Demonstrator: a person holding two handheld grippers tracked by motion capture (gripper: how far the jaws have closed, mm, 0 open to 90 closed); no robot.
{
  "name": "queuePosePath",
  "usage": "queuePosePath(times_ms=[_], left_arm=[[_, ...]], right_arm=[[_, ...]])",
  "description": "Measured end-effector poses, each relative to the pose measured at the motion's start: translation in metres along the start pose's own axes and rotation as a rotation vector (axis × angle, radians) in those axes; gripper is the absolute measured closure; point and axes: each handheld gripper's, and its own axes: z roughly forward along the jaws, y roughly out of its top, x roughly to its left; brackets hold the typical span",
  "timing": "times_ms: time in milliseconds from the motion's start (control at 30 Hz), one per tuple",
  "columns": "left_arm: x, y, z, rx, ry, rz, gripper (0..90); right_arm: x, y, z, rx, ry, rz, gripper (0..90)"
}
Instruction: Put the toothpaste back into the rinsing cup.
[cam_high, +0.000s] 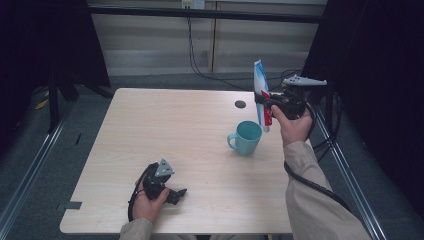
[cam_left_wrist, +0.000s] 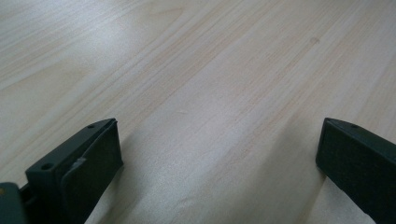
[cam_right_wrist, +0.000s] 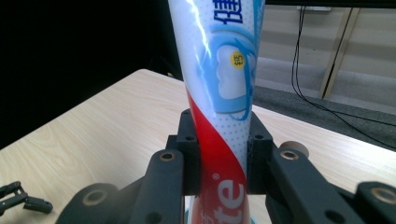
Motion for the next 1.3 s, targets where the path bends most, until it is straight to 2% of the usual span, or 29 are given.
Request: queuePosePath(times_ms=[767,1300], left_arm=[[0.000,0.000,0.000,0.000,0.000,0.000,0.0],[0.000,0.000,0.000,0.000,0.000,0.000,0.0]], right_arm=[[-0.002,-0.007,0.020,-0.029,-0.004,-0.001,73.2],[-0.002,-0.013,0.031,-0.014,-0.005,-0.016,73.1]])
